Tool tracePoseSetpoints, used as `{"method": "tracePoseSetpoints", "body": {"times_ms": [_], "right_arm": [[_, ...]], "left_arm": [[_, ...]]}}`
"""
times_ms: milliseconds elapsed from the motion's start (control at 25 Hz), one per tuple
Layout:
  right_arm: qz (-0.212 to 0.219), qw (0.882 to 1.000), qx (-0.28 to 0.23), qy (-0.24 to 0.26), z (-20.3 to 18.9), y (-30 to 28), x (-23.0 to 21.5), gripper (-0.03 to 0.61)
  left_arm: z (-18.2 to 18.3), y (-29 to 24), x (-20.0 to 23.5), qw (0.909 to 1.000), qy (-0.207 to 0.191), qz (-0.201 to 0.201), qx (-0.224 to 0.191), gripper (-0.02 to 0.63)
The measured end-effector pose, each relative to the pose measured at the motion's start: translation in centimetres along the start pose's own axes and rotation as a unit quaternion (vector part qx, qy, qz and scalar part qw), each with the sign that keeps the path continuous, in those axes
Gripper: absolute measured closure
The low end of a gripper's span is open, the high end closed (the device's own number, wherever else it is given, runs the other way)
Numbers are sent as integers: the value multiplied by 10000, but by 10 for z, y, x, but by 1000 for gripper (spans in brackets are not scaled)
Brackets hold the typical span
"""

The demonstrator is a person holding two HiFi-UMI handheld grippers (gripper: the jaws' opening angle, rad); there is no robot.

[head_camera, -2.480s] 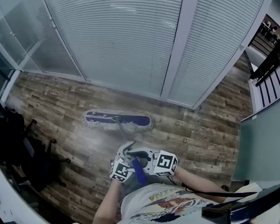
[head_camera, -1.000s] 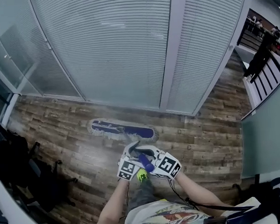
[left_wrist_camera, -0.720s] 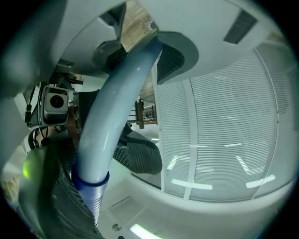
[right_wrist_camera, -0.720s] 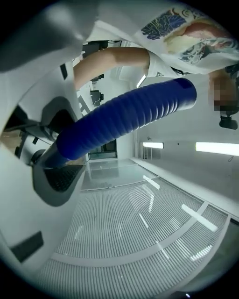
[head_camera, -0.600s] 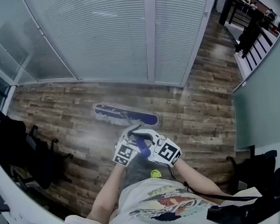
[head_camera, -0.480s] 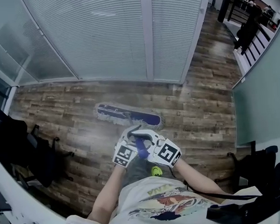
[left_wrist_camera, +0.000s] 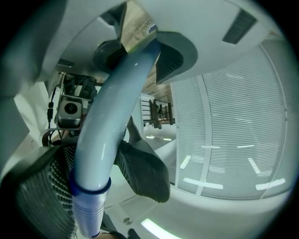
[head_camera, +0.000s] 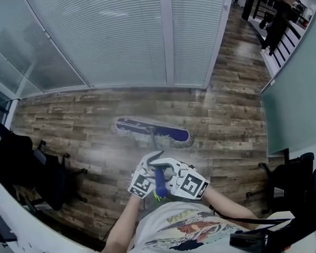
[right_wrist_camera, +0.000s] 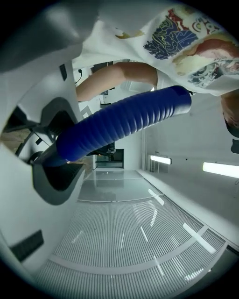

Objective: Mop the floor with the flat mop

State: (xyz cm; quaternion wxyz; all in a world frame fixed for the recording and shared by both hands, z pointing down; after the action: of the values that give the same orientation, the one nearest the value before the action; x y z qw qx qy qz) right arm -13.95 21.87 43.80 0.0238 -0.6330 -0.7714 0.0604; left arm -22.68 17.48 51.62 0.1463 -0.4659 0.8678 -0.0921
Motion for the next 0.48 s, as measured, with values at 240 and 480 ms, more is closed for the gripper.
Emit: {"method": "tracePoseSetpoints", "body": {"times_ms": [240,480], "right_arm": [[-134,9997,150,128,-23,-47,48,401],[-311,9995,-61,-33,-40,-92,69,387]], "left_arm": [[-43,52,-5,9989,-279,-374,-68,468],[-76,87,8,9964,-488,-682,-95,479]]}}
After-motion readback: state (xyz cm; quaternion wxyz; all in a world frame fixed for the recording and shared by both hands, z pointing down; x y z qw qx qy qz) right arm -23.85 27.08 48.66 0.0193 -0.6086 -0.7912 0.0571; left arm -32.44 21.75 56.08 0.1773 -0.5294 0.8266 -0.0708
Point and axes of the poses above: the fingertips, and each gripper's own axes: y backward along the fingers, x to its left, z out of its top, the point moved 10 cm from there along y, backward along the fingers, and after that the axes turned 11 degrees about z, right-handed, at the moved point
